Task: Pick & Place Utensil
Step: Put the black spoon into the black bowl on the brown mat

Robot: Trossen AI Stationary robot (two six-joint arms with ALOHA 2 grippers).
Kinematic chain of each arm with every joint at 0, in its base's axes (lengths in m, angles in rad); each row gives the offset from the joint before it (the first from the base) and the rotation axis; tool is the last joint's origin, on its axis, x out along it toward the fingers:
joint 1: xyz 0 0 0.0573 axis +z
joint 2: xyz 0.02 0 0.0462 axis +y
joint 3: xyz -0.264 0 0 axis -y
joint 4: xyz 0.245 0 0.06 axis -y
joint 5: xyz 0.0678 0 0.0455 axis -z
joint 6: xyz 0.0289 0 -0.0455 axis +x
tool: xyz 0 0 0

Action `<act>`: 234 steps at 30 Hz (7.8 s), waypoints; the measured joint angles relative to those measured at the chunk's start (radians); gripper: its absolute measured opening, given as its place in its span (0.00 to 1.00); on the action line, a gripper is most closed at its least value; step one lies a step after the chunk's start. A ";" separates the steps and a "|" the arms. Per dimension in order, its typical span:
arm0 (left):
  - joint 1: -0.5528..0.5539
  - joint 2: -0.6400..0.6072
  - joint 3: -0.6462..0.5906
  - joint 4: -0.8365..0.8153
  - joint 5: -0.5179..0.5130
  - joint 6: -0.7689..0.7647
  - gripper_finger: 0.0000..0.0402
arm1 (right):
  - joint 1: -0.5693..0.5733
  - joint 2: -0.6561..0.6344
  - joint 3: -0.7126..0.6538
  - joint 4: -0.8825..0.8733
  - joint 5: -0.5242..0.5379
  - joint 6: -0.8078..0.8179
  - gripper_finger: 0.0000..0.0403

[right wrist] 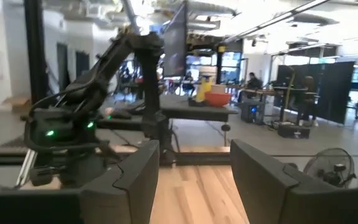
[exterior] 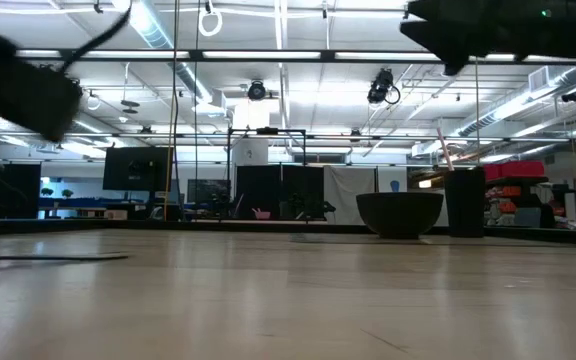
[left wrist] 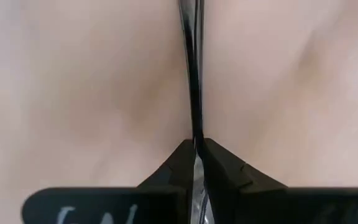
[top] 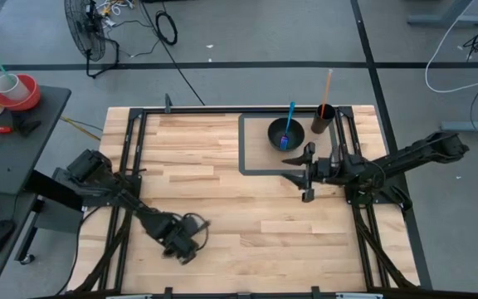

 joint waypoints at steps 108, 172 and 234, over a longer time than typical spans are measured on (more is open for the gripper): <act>0.130 -0.081 0.064 0.142 -1.007 0.486 0.05 | 0.080 0.574 0.530 -0.456 0.421 0.981 0.50; 0.074 -0.159 0.066 0.202 -0.795 0.675 0.54 | 0.228 0.191 -0.034 0.098 1.308 0.882 0.02; 0.077 -0.158 0.066 0.211 -0.799 0.673 0.53 | -0.107 0.181 -0.044 -0.484 1.018 1.133 0.02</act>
